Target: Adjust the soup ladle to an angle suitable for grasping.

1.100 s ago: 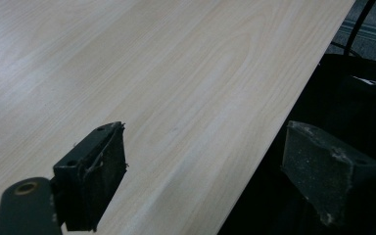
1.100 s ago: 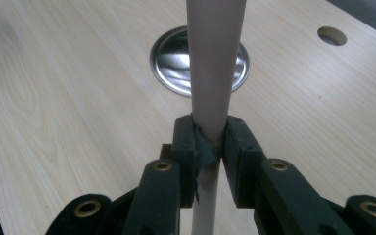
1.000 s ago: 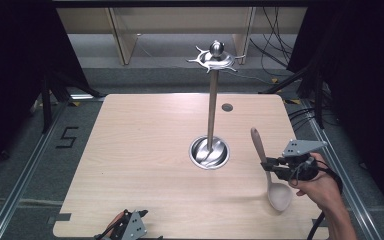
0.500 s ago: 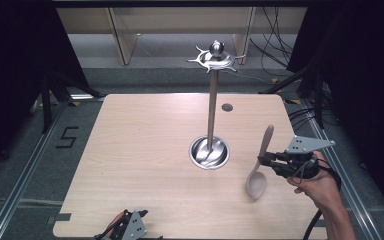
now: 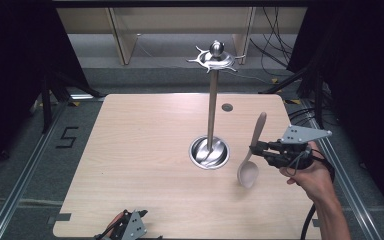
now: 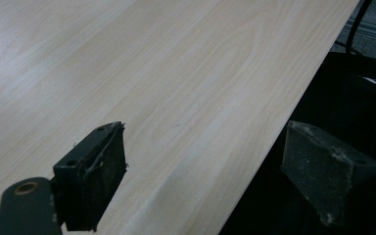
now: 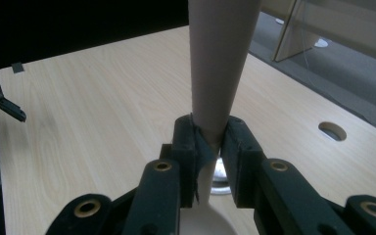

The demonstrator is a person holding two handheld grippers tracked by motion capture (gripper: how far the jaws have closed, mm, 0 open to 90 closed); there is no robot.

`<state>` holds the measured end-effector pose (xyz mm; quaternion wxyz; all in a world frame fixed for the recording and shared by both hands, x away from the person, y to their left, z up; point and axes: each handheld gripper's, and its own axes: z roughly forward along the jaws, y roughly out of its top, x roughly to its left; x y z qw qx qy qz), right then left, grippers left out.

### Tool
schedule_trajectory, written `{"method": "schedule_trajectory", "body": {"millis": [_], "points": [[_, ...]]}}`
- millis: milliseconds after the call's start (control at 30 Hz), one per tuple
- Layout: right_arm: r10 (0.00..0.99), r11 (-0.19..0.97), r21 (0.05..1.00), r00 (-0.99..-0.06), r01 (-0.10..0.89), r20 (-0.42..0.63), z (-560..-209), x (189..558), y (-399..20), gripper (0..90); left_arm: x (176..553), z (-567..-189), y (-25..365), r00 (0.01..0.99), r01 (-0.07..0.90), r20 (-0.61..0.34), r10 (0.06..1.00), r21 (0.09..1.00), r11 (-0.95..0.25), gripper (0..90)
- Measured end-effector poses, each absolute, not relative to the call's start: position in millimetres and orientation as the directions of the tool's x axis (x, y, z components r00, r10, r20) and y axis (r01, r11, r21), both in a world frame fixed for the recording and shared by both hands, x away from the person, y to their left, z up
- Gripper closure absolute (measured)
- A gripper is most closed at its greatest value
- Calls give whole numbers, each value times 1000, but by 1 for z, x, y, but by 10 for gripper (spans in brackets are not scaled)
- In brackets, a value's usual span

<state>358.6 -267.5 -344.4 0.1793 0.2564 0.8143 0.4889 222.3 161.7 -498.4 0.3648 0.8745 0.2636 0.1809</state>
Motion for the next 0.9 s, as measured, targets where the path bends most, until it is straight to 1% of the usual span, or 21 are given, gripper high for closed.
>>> {"method": "schedule_trajectory", "body": {"millis": [100,267,300,467,500,633,667,733,767,900], "points": [[585,394,887,-810,242,-39,-337,364,-262,774,222,-500,161,791,335,105,602,750,-571,156],[581,408,884,-812,231,-56,-322,373,-252,774,222,-498,162,797,328,126,591,731,-599,156],[581,411,885,-811,216,-72,-314,376,-249,775,222,-498,161,797,328,124,591,732,-597,156],[579,423,879,-812,221,-74,-303,382,-243,774,221,-499,160,796,334,103,596,747,-575,156],[567,433,879,-818,198,-95,-299,390,-240,774,222,-498,162,799,328,125,588,729,-601,156],[587,426,876,-806,229,-75,-293,395,-235,774,222,-498,162,797,330,121,592,733,-594,156],[584,431,875,-807,219,-86,-291,398,-234,774,222,-498,162,797,328,124,592,733,-595,155],[589,427,878,-804,218,-87,-287,401,-231,774,221,-498,161,795,343,93,599,746,-571,155],[591,420,878,-803,230,-72,-283,404,-227,774,221,-498,161,796,341,96,598,744,-575,155],[599,426,873,-797,237,-76,-278,407,-224,774,222,-497,162,801,333,110,589,736,-590,155]]}}
